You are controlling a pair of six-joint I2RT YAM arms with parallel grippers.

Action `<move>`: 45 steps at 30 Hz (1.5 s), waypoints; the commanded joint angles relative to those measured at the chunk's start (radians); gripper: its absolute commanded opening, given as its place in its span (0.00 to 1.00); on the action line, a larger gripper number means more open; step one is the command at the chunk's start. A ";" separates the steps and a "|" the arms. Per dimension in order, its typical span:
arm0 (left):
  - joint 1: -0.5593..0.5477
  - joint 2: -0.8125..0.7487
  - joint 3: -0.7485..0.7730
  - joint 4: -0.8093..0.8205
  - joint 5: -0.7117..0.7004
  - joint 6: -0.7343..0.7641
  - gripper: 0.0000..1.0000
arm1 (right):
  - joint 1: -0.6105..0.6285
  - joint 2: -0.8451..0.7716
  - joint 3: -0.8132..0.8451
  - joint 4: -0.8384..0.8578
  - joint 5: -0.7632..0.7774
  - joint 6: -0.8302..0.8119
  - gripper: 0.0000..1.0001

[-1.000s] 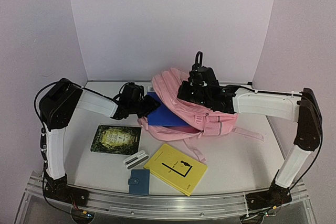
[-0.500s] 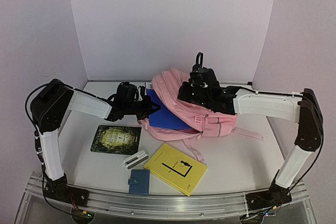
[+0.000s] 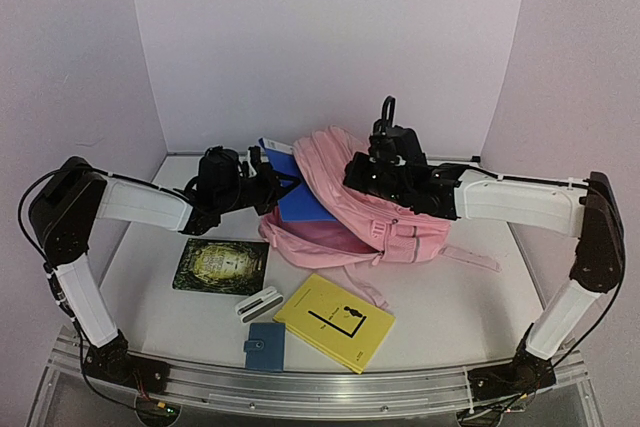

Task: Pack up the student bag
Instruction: Place the files in the student bag.

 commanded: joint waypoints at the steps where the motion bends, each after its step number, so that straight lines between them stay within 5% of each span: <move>1: 0.005 -0.033 0.018 0.129 -0.032 -0.033 0.00 | 0.019 -0.083 0.018 0.168 0.014 0.018 0.00; 23: -0.045 0.346 0.289 0.012 0.150 0.053 0.01 | 0.034 0.010 0.109 0.165 -0.126 -0.033 0.00; 34: -0.037 0.164 0.187 -0.314 -0.022 0.280 0.49 | 0.034 -0.032 0.073 0.139 -0.037 -0.049 0.00; 45: -0.035 0.036 0.183 -0.543 -0.186 0.397 0.69 | 0.034 -0.043 0.057 0.130 -0.028 -0.051 0.00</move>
